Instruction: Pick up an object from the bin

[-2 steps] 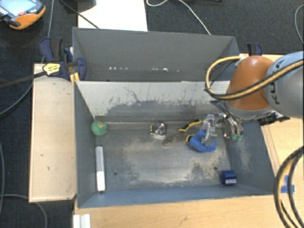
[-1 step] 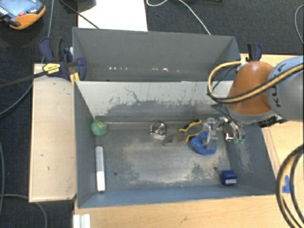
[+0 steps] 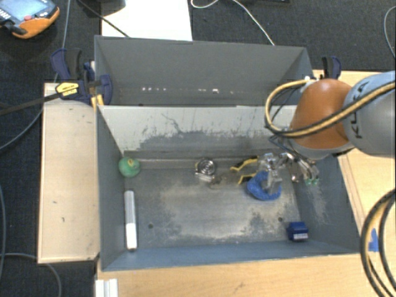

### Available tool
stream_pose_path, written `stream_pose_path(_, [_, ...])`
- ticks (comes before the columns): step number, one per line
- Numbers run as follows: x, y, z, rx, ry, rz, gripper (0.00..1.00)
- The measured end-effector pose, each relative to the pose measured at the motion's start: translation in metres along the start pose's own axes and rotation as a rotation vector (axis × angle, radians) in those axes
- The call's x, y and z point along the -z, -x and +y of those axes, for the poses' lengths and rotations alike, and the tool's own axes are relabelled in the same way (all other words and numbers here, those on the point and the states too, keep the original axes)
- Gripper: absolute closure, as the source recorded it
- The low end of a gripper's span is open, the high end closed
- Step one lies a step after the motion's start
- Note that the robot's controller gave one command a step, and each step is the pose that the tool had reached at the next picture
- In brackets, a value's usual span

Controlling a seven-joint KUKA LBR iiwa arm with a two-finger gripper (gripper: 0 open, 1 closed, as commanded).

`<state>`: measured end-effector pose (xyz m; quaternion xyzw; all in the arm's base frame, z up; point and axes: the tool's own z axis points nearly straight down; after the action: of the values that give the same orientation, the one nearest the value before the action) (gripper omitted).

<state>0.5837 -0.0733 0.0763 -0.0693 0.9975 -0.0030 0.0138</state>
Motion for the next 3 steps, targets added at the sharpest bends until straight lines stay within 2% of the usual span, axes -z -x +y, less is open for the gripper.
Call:
stream_pose_path(1, [0.001,0.005,0.051,0.081,-0.009,-0.012,1.0])
stream_pose_path(2, [0.127,0.01,0.068,0.088,-0.011,-0.025,1.0])
stream_pose_path(3, [0.181,-0.011,0.111,0.278,-0.014,-0.033,1.0])
